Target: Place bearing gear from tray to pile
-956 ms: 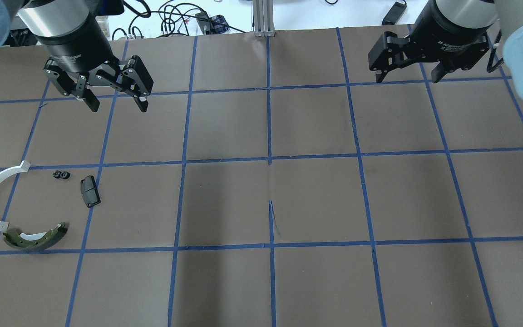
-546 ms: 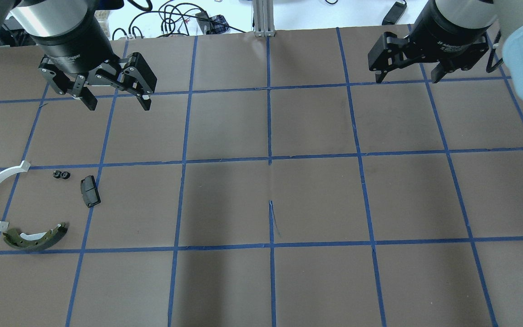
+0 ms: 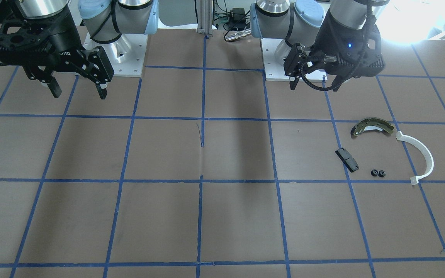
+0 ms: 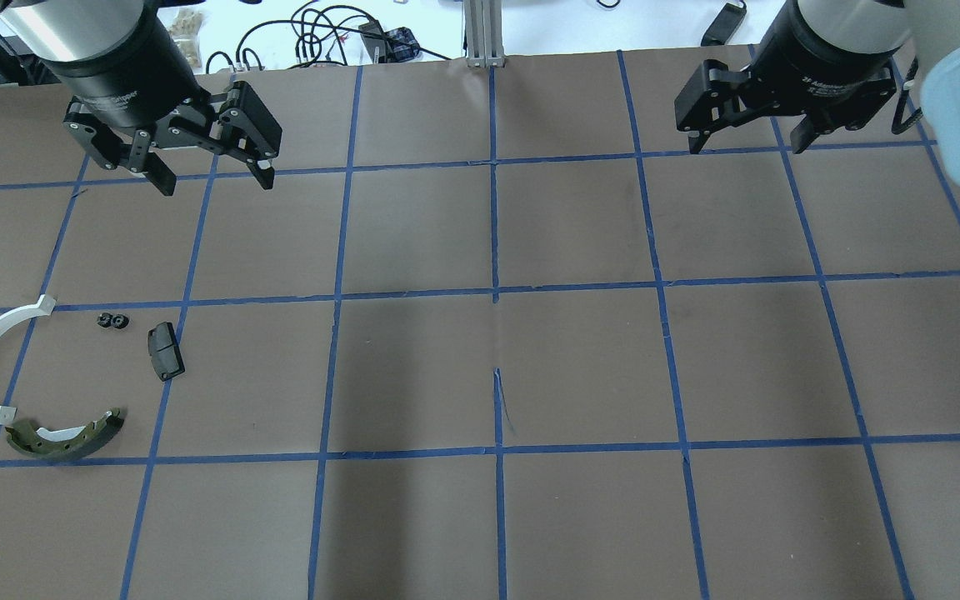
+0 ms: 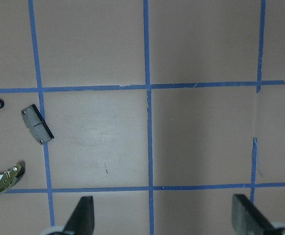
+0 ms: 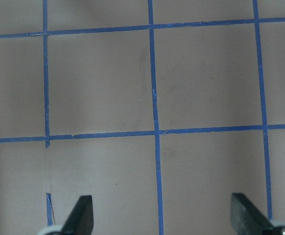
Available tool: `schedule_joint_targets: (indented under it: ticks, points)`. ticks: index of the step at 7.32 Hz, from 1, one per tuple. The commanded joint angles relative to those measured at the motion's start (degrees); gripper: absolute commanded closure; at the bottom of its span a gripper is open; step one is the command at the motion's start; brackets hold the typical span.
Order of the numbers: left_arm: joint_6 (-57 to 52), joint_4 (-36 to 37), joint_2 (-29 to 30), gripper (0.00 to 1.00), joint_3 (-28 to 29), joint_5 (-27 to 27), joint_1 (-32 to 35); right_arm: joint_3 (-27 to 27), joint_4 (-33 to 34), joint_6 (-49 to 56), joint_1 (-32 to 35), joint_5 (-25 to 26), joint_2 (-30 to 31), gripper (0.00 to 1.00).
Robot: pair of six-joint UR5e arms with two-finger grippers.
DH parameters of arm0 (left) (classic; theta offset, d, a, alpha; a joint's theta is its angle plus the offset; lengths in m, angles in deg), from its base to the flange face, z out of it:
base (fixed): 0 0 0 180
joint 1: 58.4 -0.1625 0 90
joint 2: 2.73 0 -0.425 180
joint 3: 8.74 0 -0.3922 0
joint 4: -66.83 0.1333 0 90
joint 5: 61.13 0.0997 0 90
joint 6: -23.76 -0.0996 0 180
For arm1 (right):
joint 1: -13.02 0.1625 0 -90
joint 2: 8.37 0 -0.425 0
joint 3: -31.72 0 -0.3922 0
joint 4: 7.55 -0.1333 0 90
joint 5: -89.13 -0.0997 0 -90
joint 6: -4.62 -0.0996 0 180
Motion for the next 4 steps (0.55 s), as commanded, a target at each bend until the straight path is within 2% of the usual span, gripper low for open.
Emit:
schedule_joint_targets:
  ticks: [1,4]
  points:
    - [-0.1,-0.1,0.1,0.0,0.8,-0.4,0.0,0.0,0.0,0.0,0.0,0.0,0.0,0.0]
    - [-0.1,-0.3,0.0,0.0,0.8,-0.3,0.1,0.0,0.0,0.0,0.0,0.0,0.0,0.0]
